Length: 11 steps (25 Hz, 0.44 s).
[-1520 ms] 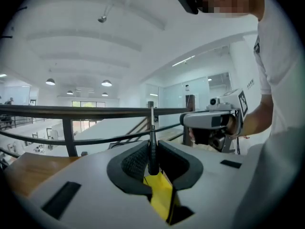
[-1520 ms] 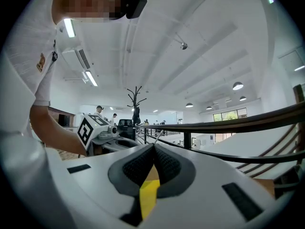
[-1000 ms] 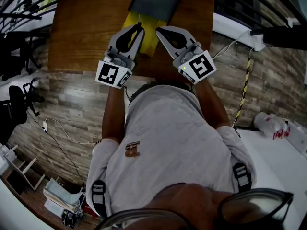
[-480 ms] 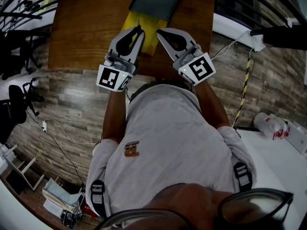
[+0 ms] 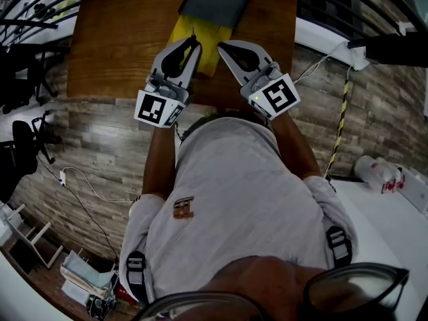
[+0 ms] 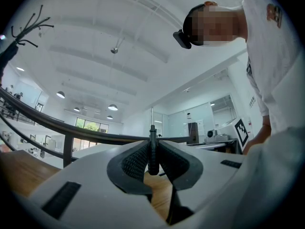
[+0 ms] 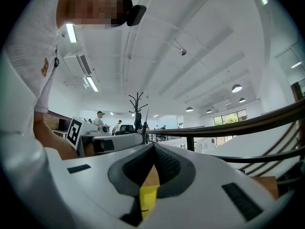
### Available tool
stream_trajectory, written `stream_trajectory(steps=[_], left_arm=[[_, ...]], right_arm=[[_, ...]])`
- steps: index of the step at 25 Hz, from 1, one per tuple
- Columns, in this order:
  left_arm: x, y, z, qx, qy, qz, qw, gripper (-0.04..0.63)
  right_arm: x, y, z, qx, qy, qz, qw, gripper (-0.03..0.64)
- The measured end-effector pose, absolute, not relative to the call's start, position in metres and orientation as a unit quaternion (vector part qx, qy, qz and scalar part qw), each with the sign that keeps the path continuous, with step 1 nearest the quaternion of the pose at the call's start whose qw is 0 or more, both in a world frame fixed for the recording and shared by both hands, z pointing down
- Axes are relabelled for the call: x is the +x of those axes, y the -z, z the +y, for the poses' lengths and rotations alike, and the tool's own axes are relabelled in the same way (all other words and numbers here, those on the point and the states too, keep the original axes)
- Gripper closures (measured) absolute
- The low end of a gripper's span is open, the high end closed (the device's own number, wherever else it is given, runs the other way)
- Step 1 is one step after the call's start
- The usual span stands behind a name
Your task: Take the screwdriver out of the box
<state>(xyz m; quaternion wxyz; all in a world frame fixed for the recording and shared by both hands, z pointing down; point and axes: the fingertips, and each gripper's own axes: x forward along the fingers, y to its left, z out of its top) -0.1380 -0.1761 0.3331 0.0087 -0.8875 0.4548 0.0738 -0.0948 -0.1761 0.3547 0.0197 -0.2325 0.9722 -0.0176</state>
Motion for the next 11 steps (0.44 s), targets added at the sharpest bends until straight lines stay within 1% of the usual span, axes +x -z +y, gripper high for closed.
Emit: stream_trajectory(steps=[11], left_arm=[[-0.1342, -0.3335, -0.1779, -0.887, -0.074, 0.456, 0.010, 0.518]], right_arm=[[-0.0906, -0.3562, -0.1781, -0.232, 0.017, 0.972, 0.020, 0.586]])
